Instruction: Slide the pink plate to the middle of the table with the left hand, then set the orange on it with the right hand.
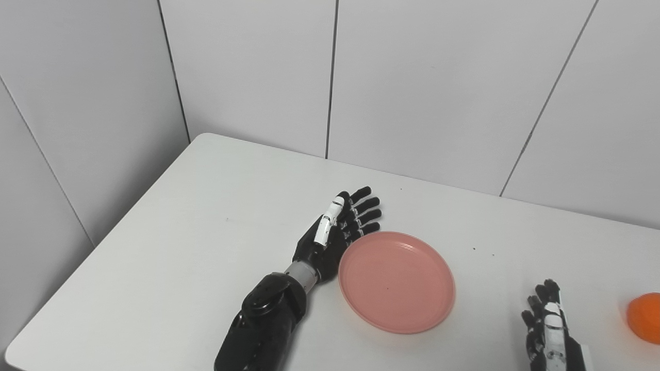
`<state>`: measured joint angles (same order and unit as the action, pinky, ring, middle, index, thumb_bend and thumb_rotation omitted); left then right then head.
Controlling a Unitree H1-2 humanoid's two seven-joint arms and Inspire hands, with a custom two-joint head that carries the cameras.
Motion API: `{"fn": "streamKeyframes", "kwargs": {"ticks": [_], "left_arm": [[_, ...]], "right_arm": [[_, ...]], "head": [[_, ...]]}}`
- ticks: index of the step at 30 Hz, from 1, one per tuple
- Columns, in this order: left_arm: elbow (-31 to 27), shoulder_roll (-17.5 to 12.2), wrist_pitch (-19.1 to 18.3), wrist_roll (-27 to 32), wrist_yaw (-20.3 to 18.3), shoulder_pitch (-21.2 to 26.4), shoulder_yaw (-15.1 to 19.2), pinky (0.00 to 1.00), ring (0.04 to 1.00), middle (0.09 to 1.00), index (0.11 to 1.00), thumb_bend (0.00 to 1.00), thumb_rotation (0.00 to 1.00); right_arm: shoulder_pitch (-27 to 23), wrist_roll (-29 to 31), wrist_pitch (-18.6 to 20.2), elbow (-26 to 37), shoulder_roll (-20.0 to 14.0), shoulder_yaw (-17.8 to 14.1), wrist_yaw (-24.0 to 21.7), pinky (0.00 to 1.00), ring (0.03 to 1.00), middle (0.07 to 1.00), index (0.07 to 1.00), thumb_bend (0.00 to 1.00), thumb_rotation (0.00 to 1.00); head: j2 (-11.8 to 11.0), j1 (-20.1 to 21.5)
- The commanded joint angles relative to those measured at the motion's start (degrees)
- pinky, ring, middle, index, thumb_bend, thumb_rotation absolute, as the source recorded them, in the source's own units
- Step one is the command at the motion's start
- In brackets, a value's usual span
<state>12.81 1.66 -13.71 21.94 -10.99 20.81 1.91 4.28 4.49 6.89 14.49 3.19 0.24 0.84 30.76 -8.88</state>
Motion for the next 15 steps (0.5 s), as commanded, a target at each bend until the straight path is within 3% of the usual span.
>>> {"fn": "streamKeyframes", "kwargs": {"ticks": [1, 15], "left_arm": [[1.12, 1.51, -1.09, -1.55, 1.08, -0.1, -0.96, 0.87, 0.882, 0.887, 0.874, 0.36, 1.0], [0.45, 5.33, 0.68, -4.33, 1.29, -2.84, -2.5, 0.88, 0.882, 0.891, 0.875, 0.36, 1.0]], "right_arm": [[-1.37, 0.18, -3.4, 0.56, 0.3, -0.1, -0.09, 1.0, 0.999, 1.0, 1.0, 0.19, 1.0], [-1.92, -1.38, -3.2, 0.32, 1.22, 0.26, 0.75, 1.0, 0.996, 1.0, 1.0, 0.23, 1.0]], "head": [[0.1, 0.02], [1.94, 2.89]]}}
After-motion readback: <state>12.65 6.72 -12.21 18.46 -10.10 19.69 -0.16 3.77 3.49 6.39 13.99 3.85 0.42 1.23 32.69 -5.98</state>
